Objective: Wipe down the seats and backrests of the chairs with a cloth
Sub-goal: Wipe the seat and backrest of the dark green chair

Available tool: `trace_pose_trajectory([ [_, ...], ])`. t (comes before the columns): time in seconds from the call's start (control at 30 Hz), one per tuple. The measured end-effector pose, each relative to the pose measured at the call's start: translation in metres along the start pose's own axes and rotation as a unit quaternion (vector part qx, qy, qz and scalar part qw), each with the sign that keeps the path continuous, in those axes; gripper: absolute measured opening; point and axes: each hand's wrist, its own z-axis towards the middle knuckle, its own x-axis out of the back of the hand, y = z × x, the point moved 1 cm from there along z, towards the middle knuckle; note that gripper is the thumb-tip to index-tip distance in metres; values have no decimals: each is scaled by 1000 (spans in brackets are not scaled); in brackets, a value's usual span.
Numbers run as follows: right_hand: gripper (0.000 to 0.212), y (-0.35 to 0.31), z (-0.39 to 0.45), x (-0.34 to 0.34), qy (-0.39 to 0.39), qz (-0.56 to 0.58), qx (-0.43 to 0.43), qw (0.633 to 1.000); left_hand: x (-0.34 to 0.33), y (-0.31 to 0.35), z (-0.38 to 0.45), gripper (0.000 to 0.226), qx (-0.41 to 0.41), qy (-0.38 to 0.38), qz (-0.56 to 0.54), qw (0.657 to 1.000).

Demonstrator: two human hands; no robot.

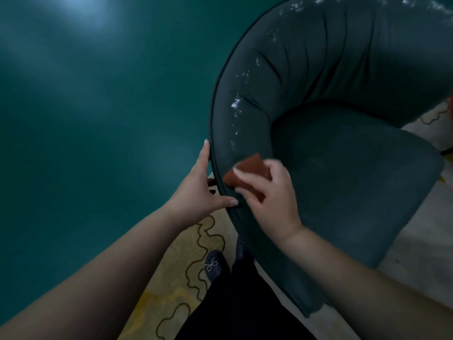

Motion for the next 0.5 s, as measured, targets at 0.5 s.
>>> trace_pose_trajectory([
  [0.5,39,2,31,5,-53,-52,46,996,9,2,24,132,16,19,3,1000],
])
